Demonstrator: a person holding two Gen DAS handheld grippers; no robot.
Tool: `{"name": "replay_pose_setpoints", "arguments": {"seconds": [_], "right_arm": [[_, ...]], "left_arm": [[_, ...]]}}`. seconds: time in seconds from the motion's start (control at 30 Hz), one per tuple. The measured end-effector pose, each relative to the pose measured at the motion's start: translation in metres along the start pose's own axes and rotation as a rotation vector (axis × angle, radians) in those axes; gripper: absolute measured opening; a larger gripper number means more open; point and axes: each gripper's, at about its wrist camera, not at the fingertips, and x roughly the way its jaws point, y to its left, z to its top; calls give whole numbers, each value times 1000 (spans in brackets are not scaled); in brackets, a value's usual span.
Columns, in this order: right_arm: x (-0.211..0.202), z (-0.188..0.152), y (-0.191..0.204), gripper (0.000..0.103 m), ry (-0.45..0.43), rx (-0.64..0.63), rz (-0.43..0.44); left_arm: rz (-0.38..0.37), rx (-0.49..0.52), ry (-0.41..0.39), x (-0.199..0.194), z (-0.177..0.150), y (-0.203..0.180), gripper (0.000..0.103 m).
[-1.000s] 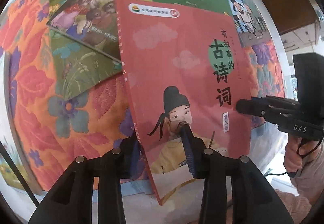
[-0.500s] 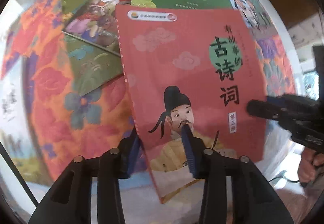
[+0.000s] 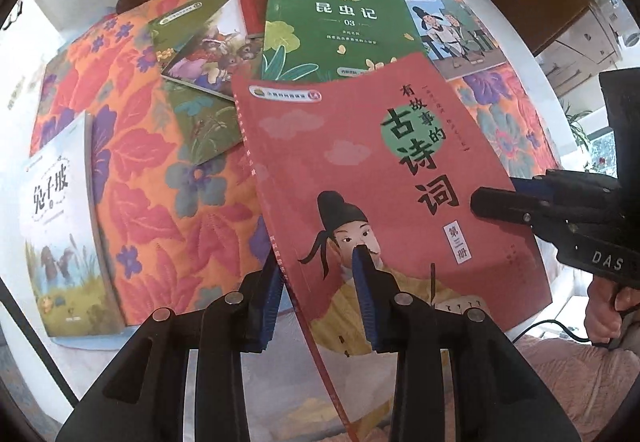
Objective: Organize books
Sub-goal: 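Carry the red book with the right gripper toward the wall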
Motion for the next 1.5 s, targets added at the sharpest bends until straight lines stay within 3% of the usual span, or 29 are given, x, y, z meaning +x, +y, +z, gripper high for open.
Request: {"name": "replay_pose_setpoints", "arguments": {"seconds": [0.4, 1.2, 1.5], "right_arm": [[-2, 2, 21, 21, -26, 21, 0], [10, 56, 96, 21, -89, -9, -7], [34, 79, 140, 21, -83, -58, -5]], "left_arm": [[-2, 55, -30, -17, 6, 12, 31], [-49, 9, -111, -60, 21, 99, 31], [-34, -42, -138, -69, 22, 150, 31]]}}
